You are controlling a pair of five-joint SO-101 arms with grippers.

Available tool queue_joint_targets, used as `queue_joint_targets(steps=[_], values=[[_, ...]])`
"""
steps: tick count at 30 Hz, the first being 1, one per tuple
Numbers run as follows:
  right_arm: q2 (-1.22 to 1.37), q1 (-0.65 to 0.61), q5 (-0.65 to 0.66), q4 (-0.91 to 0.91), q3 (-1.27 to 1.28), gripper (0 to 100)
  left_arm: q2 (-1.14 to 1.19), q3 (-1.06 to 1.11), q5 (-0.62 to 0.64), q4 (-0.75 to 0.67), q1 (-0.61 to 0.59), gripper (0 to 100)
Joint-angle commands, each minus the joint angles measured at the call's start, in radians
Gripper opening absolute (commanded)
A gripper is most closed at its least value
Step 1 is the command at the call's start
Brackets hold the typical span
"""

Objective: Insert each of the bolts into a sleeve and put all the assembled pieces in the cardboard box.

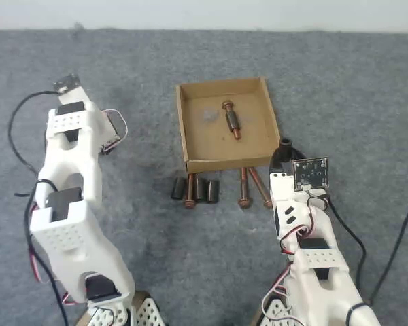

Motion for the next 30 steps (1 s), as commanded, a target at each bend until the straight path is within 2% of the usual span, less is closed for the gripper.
queue_joint_targets(steps=[1, 5, 12, 18, 23, 25, 30], values=[[-0.039, 0.005, -0.008, 0.002, 0.011, 0.6, -0.043, -0.001, 0.055, 0.043, -0.021, 1], [-0.039, 0.005, -0.008, 0.002, 0.011, 0.6, -0.043, 0.030, 0.058, 0.037, -0.055, 1], [-0.039, -0.005, -0.006, 0.016, 0.011, 0.6, 0.021, 0.004, 0.155, -0.087, -0.152, 2], [-0.039, -0.010, -0.006, 0.016, 0.011, 0.6, 0.146, -0.186, 0.216, 0.012, -0.152, 2], [-0.039, -0.010, -0.006, 0.016, 0.011, 0.6, 0.150, -0.269, 0.295, 0.075, -0.143, 2], [-0.039, -0.010, -0.006, 0.016, 0.011, 0.6, 0.114, -0.266, 0.315, 0.084, -0.126, 5], [-0.039, -0.010, -0.006, 0.016, 0.011, 0.6, 0.009, -0.236, 0.368, 0.153, -0.081, 24]])
